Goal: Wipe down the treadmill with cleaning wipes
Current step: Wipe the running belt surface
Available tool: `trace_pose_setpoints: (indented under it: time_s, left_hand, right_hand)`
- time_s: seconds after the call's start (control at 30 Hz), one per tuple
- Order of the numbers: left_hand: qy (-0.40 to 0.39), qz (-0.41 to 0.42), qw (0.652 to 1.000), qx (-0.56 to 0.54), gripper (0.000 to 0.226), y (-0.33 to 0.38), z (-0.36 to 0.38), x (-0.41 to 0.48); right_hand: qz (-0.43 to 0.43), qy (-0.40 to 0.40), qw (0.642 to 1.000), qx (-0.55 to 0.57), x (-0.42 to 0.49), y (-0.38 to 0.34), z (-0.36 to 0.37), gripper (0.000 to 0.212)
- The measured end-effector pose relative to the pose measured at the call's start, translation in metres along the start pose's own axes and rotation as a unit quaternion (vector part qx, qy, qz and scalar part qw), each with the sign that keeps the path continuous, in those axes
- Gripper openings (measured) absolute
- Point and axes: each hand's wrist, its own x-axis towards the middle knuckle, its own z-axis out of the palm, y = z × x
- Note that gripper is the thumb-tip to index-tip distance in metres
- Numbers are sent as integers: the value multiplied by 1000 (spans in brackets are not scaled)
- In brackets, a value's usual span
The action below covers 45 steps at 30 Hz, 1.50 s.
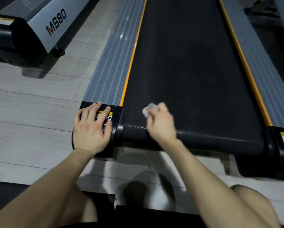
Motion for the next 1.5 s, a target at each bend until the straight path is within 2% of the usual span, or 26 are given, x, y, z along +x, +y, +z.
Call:
trace_pose_setpoints:
  time_s: [0.03,0.07,0.1,0.13,0.2,0.27,0.3,0.33,0.4,0.43,0.5,0.53,0.57,0.63,0.73,0.8,0.87,0.97,1.0,1.17,1.3,1.4,1.5]
  left_hand:
    - [-2,1,1000,-2,49,0,0,0]
    - [-6,0,1000,-5,49,1,1,1]
    - [-10,-3,1000,-7,50,2,1,1]
    - [-17,-5,1000,-9,50,3,2,0]
    - [-31,0,999,-11,51,6,-1,1]
    - [-26,26,999,-3,50,14,-9,2]
    - [-25,46,999,-2,51,22,-14,4]
    - [-32,69,997,-11,55,35,-18,6]
    - [-79,116,989,-38,69,68,-19,15]
    - [-124,129,983,-45,80,87,-16,22]
    - [-225,136,964,-47,111,124,-5,38]
    - [-271,130,953,-37,124,141,4,46]
    - [-314,125,941,-21,135,156,12,52]
    - [-377,133,917,8,149,185,26,62]
    - [-430,119,895,9,145,216,39,65]
    - [-436,106,894,12,137,223,47,67]
    - [-443,97,891,12,131,221,50,67]
    - [-456,94,885,17,131,219,51,71]
    - [-461,95,882,18,132,220,51,72]
    - [-475,95,874,13,141,221,51,76]
    - [-493,90,865,15,143,220,50,78]
    - [-502,86,860,13,143,220,50,81]
    - [-500,87,862,8,141,220,50,82]
  right_hand:
    - [-87,-67,994,15,-18,-12,8,20]
    - [-148,-93,984,23,-25,-9,8,23]
    - [-160,-89,982,36,-22,8,-5,26]
    - [-131,-56,990,20,-17,38,-22,28]
    - [20,32,997,-64,-7,115,-66,29]
    - [200,115,967,-106,-10,182,-108,28]
    - [254,144,952,-90,-12,192,-115,28]
    - [269,158,947,-83,-14,181,-108,26]
    - [186,131,973,-42,-16,130,-68,24]
    - [98,80,992,-17,-21,99,-47,25]
    - [-60,-24,998,26,-31,69,-23,28]
    - [-90,-33,995,39,-31,78,-28,28]
    - [-84,-13,996,41,-29,101,-41,28]
    - [12,50,999,-6,-26,166,-79,31]
    - [200,105,967,-120,-28,258,-138,26]
    - [269,143,943,-132,-24,264,-145,23]
    - [254,137,949,-127,-23,230,-120,27]
    - [87,-26,994,-56,-36,184,-91,38]
    - [55,-42,997,-40,-36,186,-97,38]
    - [111,72,988,-78,-5,249,-153,31]
    - [129,114,984,-52,4,264,-164,36]
    - [163,192,967,-40,10,271,-166,39]
    - [126,219,966,-50,26,282,-168,38]
